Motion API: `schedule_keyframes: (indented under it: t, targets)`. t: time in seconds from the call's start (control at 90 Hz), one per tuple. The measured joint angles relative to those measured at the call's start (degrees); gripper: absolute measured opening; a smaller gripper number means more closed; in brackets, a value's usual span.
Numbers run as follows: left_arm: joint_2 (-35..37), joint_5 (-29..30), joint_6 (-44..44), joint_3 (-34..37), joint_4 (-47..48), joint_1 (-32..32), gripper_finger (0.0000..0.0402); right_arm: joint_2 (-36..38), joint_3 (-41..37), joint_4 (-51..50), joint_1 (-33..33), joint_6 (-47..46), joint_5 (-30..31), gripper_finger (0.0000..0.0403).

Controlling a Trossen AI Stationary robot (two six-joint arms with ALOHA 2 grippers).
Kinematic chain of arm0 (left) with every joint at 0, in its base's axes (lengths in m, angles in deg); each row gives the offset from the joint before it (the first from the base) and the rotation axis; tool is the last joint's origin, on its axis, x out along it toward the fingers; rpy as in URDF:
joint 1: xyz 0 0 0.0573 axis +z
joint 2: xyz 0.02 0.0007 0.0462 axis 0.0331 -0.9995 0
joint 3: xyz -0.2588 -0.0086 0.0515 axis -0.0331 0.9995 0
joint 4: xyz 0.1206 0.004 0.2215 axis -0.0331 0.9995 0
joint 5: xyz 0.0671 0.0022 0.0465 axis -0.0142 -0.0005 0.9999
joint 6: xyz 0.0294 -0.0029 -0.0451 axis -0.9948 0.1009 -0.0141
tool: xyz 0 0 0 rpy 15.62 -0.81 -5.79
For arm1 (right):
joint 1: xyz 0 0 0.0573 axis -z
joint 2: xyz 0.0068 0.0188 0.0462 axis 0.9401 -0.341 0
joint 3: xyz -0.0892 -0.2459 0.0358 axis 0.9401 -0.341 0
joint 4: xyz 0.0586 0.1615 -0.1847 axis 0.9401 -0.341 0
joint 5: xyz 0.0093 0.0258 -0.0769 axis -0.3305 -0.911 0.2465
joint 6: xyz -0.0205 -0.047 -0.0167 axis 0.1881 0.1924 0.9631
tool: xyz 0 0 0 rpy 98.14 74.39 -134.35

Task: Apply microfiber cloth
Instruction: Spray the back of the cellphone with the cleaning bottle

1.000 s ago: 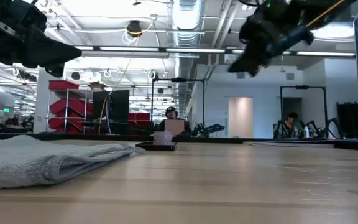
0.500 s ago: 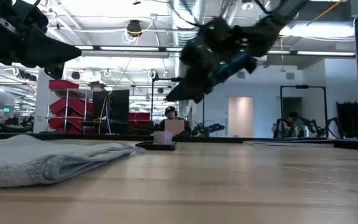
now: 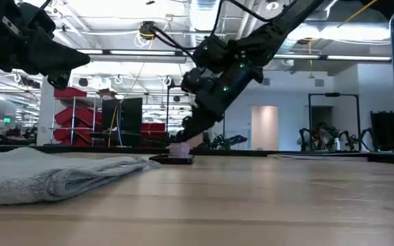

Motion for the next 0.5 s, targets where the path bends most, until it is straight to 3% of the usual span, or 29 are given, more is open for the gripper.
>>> schedule_keyframes:
  t: [0.189,0.389,0.5]
  targets:
    - [0.00,0.05,-0.03,0.02,0.12,0.00,0.0000,-0.09,-0.94,-3.38,-0.01,0.00,-0.02,0.0000]
    - [0.02,0.19,0.20,0.04,0.13,0.00,0.0000,-2.87,-0.72,1.32,-0.72,-0.25,-0.33,0.0000]
    - [0.02,0.25,0.16,0.04,0.03,0.00,0.0000,-3.47,0.29,1.83,-1.02,-1.06,-3.98,0.0000]
